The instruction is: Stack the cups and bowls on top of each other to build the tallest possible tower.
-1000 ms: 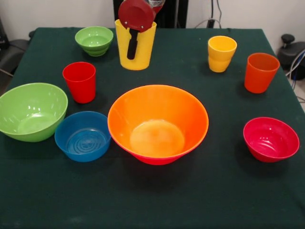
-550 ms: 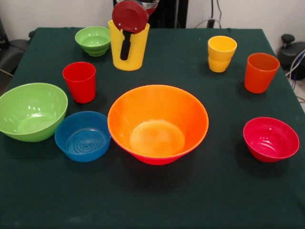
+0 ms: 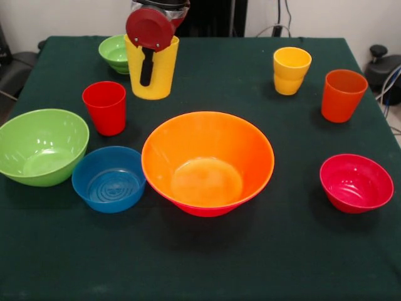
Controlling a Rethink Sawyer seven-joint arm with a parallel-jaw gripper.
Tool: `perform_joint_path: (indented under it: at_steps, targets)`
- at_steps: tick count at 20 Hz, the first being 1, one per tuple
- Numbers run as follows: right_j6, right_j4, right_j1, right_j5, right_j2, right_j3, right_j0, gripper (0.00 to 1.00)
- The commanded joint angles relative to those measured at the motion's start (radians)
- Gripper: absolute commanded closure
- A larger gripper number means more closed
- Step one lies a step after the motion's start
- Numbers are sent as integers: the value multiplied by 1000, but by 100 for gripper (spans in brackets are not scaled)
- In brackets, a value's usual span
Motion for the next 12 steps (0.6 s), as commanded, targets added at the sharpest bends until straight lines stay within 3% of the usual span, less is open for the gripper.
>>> perform_joint_path:
  at_steps: [1,4,12]
  targets:
    - [-247,-95,72,9,143,-62,-16,100]
    - [-233,-109,77,4,141,-71,-15,100]
    - [-249,-105,109,99,156,-129,-13,100]
